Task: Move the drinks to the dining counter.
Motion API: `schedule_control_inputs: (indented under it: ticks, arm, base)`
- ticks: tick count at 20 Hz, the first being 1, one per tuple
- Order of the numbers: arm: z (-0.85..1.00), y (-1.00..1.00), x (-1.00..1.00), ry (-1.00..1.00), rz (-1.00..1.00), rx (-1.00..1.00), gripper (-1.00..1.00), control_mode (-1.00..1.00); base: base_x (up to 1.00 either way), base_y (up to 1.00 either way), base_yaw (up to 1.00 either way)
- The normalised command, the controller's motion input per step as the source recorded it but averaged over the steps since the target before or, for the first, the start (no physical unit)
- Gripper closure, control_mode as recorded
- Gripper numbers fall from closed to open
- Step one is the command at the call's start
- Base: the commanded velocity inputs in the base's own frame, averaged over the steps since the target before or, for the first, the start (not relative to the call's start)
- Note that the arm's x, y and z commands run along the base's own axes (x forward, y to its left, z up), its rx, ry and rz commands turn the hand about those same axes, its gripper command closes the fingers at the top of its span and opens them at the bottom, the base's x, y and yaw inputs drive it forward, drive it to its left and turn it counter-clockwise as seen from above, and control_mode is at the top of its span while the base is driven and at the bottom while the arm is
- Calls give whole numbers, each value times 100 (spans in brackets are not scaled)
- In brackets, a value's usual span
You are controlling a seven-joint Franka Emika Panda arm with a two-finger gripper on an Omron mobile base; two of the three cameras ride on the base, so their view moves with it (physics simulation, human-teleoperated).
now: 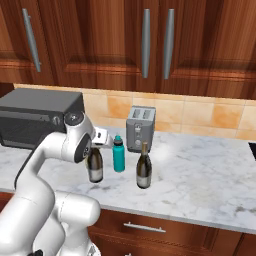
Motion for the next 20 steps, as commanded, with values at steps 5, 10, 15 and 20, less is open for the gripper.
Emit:
schedule_control_inputs:
  ticks: [5, 10, 15, 20]
  arm:
    - [60, -2, -47, -6, 0, 0, 100, -100]
    - [40, -11, -69, -10, 0, 0, 100, -100]
    - [58, -21, -59, -10, 0, 0, 100, -100]
    - [66, -16, -51, -11, 0, 2, 100, -100]
  base:
    - [0, 0, 0]
    - [0, 0, 0]
    - [0, 0, 0]
    - [0, 0, 0]
